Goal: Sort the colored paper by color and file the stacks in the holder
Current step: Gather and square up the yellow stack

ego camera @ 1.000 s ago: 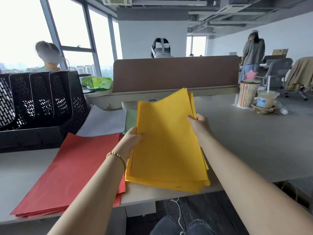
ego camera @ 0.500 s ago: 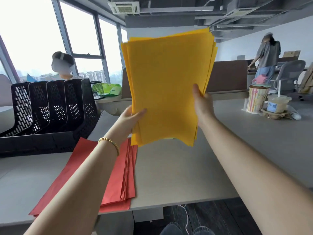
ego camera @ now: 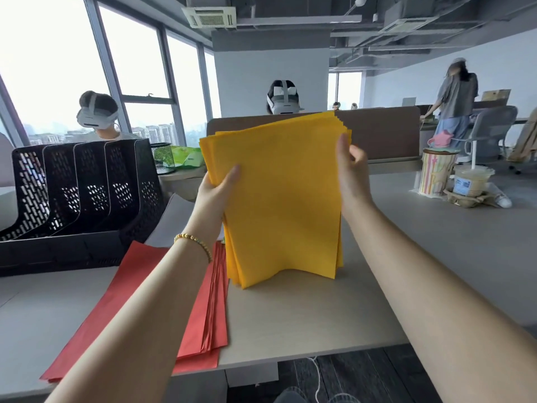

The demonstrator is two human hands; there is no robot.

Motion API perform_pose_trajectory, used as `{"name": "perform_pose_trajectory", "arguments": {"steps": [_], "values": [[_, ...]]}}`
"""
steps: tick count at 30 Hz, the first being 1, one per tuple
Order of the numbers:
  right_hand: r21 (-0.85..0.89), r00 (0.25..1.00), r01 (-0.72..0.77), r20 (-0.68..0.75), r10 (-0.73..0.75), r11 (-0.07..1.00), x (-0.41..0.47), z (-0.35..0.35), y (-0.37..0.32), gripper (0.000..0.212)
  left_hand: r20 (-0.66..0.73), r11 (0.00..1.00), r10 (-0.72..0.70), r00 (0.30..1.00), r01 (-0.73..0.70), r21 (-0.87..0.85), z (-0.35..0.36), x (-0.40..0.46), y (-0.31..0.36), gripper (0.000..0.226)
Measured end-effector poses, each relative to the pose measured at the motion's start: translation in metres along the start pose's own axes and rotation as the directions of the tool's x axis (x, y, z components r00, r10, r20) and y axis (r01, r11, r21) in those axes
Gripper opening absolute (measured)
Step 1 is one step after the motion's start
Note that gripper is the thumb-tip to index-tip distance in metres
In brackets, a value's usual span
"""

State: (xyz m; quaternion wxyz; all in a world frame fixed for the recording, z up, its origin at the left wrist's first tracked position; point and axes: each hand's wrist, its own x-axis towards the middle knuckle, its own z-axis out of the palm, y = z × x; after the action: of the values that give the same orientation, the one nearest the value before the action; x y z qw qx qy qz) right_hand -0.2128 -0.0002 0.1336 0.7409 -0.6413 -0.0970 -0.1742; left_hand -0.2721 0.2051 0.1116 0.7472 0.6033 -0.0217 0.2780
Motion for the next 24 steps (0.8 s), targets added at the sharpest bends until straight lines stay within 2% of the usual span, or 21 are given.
{"name": "perform_pose_trajectory", "arguments": {"steps": [2, 5, 8, 11, 15, 17, 21, 24], "values": [[0.048, 0.998, -0.018, -0.051, 0.021, 0.999, 0.004, -0.004, 0.003, 0.071, 0.015, 0.999, -0.018, 1.0, 0.019, -0.043, 0.002, 0.002, 0.003, 0.027], [0.022, 0.999, -0.045, -0.001, 0.045, 0.999, 0.003, -0.002, 0.01, 0.069, 0.052, 0.997, -0.021, 0.998, 0.025, -0.08, 0.012, 0.006, 0.01, 0.018], [-0.019, 0.999, 0.01, 0.03, -0.01, 1.0, 0.002, 0.0, 0.012, 0.063, 0.093, 0.998, -0.017, 0.996, 0.023, -0.065, 0.015, 0.009, 0.009, 0.023], [-0.061, 0.999, 0.045, 0.027, -0.043, 0.997, 0.004, 0.001, 0.005, 0.06, 0.089, 0.997, -0.071, 0.993, 0.074, -0.029, 0.015, 0.009, 0.004, 0.033], [0.005, 0.995, 0.094, -0.037, -0.094, 0.996, 0.01, 0.005, -0.004, 0.06, 0.075, 0.998, -0.063, 0.995, 0.065, -0.022, 0.015, 0.013, 0.008, 0.028], [0.005, 0.998, 0.043, -0.041, -0.043, 0.999, 0.012, 0.002, 0.007, 0.062, 0.091, 0.998, -0.064, 0.994, 0.066, -0.015, 0.01, 0.013, 0.002, 0.025], [-0.135, 0.998, -0.028, 0.059, 0.036, 0.99, 0.01, -0.006, 0.036, 0.059, 0.125, 0.979, -0.201, 0.972, 0.195, 0.055, 0.006, 0.005, -0.014, 0.021], [-0.154, 0.998, -0.011, 0.06, 0.02, 0.988, 0.009, -0.005, 0.041, 0.034, 0.116, 0.984, -0.175, 0.978, 0.171, 0.047, 0.01, 0.002, -0.017, 0.011]]}}
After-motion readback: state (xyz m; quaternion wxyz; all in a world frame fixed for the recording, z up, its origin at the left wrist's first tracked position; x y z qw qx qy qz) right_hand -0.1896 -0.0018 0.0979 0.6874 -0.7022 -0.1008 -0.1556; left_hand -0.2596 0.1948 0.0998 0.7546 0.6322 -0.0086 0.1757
